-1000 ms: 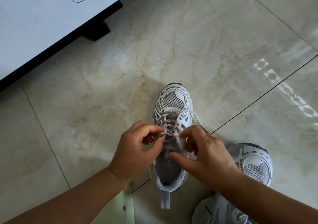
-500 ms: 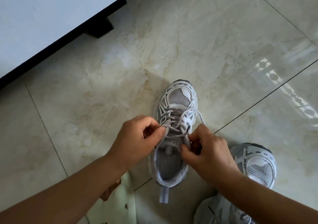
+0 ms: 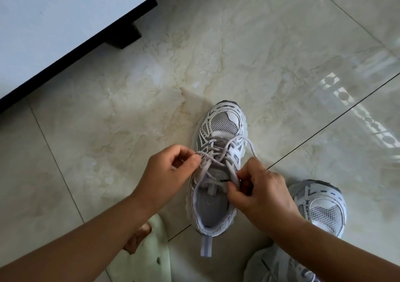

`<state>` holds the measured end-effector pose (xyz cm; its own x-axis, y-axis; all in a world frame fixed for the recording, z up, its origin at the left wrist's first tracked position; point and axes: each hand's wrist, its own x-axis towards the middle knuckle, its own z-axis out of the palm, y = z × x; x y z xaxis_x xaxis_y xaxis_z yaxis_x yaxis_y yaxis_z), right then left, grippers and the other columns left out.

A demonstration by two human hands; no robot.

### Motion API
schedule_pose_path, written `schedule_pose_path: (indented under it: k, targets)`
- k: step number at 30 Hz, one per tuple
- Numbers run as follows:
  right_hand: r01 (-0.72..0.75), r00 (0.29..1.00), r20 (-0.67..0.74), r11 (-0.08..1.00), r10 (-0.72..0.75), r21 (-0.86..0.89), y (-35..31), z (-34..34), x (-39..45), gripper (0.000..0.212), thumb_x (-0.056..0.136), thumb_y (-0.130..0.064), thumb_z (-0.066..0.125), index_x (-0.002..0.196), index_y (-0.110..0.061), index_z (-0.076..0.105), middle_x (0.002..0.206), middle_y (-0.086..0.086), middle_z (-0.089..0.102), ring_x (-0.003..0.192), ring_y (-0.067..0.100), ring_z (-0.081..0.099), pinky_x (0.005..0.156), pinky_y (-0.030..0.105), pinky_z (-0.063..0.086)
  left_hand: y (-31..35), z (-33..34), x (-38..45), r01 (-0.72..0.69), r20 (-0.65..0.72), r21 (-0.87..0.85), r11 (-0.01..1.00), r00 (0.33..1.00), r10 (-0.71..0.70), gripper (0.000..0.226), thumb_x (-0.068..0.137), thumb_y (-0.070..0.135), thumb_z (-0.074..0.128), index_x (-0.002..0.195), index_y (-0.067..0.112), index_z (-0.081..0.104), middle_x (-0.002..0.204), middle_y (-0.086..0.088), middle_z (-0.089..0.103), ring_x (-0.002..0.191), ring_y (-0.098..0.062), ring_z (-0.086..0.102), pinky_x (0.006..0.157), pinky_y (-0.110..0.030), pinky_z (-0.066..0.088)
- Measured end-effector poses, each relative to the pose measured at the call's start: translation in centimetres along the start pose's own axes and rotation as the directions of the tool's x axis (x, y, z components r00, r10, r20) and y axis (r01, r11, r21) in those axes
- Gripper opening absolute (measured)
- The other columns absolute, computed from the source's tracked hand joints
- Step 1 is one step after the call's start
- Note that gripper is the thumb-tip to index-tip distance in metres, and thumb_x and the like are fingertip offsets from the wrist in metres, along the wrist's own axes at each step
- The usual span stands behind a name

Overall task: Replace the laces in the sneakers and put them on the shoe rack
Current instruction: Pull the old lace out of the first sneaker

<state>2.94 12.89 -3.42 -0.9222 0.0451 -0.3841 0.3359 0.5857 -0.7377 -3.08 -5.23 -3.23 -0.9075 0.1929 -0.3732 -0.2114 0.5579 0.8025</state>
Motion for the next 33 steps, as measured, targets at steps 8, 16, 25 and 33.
schedule_pose_path:
  k: [8,16,25,33]
  targets:
    - [0.012,1.000,-0.016,1.000,-0.012,0.004,0.1,0.0,0.1,0.024,0.074,-0.026,0.067,0.068,-0.021,0.044,0.050,-0.007,0.051,0.055,0.007,0.051,0.049,0.018,0.038,-0.3,-0.1,0.5,0.029,-0.084,0.039,0.999,0.996,-0.026,0.011,0.082,0.012,0.067,0.072,0.010,0.066,0.059,0.000,0.063,0.052,-0.006,0.053,0.052,-0.014,0.042]
    - [0.009,1.000,-0.025,1.000,-0.009,0.002,0.3,-0.1,-0.2,0.026,0.075,-0.026,0.068,0.069,-0.022,0.043,0.051,-0.007,0.050,0.062,0.004,0.053,0.050,0.014,0.038,-0.9,-0.3,0.0,0.193,-0.009,-0.075,0.978,0.981,-0.194,0.035,0.072,0.045,0.065,0.076,0.010,0.066,0.066,-0.007,0.063,0.060,-0.008,0.055,0.062,-0.026,0.048]
    - [0.016,0.999,-0.034,1.000,-0.016,0.007,0.2,0.1,-0.1,0.029,0.073,-0.025,0.069,0.066,-0.024,0.041,0.048,-0.007,0.049,0.057,0.004,0.051,0.050,0.016,0.038,0.2,0.7,0.1,0.355,-0.026,-0.492,0.795,0.907,-0.421,0.008,0.086,0.007,0.061,0.079,0.005,0.066,0.063,-0.002,0.067,0.059,-0.010,0.064,0.061,-0.022,0.056]
    - [0.087,0.993,-0.087,0.989,-0.077,0.123,0.3,-0.9,0.9,0.019,0.082,-0.033,0.063,0.070,-0.019,0.060,0.056,-0.010,0.056,0.055,0.005,0.053,0.049,0.011,0.037,-0.3,-0.2,0.2,0.080,-0.169,-0.027,0.996,0.982,-0.084,0.030,0.082,0.023,0.070,0.111,0.023,0.062,0.103,0.008,0.063,0.082,0.002,0.061,0.065,-0.008,0.045]
